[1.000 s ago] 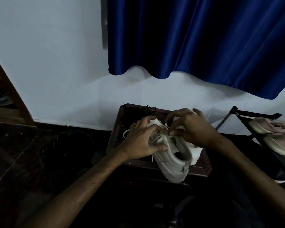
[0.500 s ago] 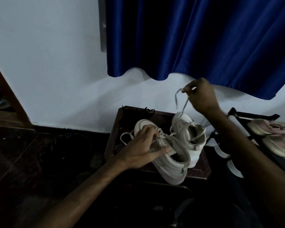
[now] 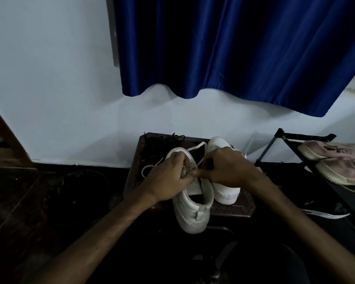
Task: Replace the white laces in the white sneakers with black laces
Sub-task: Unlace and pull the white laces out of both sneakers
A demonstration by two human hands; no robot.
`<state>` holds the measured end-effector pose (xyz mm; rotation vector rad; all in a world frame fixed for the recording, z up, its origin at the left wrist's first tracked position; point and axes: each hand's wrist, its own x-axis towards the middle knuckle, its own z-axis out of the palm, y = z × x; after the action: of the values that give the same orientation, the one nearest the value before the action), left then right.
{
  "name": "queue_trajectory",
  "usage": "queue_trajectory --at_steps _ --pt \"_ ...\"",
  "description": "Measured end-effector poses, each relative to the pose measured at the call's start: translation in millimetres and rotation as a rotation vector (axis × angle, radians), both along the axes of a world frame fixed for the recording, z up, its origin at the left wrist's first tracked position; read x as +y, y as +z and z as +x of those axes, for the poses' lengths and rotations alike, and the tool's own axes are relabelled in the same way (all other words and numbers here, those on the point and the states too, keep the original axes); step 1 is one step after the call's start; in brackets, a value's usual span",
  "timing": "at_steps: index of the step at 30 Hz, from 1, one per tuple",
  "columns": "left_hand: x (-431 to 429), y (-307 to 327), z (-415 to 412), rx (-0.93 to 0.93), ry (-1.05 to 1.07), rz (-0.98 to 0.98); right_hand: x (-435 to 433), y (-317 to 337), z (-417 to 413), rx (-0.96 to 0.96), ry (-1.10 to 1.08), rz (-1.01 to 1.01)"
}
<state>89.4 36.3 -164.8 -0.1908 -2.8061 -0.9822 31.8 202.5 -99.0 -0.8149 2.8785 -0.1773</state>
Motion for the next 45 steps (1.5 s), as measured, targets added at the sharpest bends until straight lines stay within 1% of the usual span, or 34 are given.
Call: queue_trajectory --at_steps 2,5,7,11,13,15,18,20,22,23,24,25,27,29,32,33,34,36,39,40,42,45 --pt "6 6 -1 0.034 0.003 -0.107 2 2 -3 -0.005 0.015 -0.02" --pt "15 14 -3 0.106 -0.002 -0.271 11 3 -7 -0.082 0.0 -0.062" --pt "20 16 -4 0.138 0.025 -0.337 14 2 -8 -0.119 -0.03 -0.096" --pt "29 16 -6 0.212 0.11 -0.502 12 0 -9 -0.118 -0.056 -0.12" --pt "34 17 -9 0.233 0.144 -0.561 10 1 -9 -0.162 -0.074 -0.148" --pt "39 17 -12 0.25 0.134 -0.611 10 2 -9 -0.196 -0.102 -0.2" --pt "38 19 -12 0.297 0.147 -0.678 12 -1 -10 -0.257 -0.198 -0.306" --pt "25 25 -13 0.326 0.229 -0.641 14 -4 -11 -0.249 -0.251 -0.328" --pt "5 35 -15 0.29 0.361 -0.455 15 -3 -10 -0.231 -0.292 -0.349" --pt "-4 38 -16 0.247 0.415 -0.33 14 -3 -8 -0.252 -0.316 -0.386" --pt "-10 38 -17 0.201 0.424 -0.253 13 -4 -4 -0.303 -0.34 -0.446" --pt "-12 36 -18 0.173 0.388 -0.238 10 -6 -1 -0.363 -0.362 -0.516" --pt "-7 35 -14 0.115 0.231 -0.193 1 -10 6 -0.433 -0.376 -0.664" --pt "0 36 -9 0.126 0.124 -0.137 -8 -14 8 -0.484 -0.365 -0.781" --pt "3 37 -5 0.193 0.135 -0.209 -13 -11 7 -0.704 -0.343 -0.892" --pt "3 36 -4 0.191 0.136 -0.255 -12 -9 6 -0.727 -0.327 -0.885" --pt "2 36 -5 0.174 0.12 -0.302 -9 -8 4 -0.701 -0.314 -0.866" --pt "0 38 -9 0.13 0.053 -0.409 0 -10 -2 -0.534 -0.251 -0.769" --pt "-7 46 -15 0.034 -0.026 -0.49 4 -11 -12 -0.221 -0.007 -0.491" --pt "-9 50 -16 0.011 -0.038 -0.502 2 -12 -15 -0.144 0.073 -0.399" --pt "-14 54 -19 -0.025 -0.067 -0.537 -2 -12 -17 -0.113 0.168 -0.336" --pt "-17 58 -21 -0.043 -0.107 -0.63 -6 -16 -21 -0.097 0.205 -0.345"
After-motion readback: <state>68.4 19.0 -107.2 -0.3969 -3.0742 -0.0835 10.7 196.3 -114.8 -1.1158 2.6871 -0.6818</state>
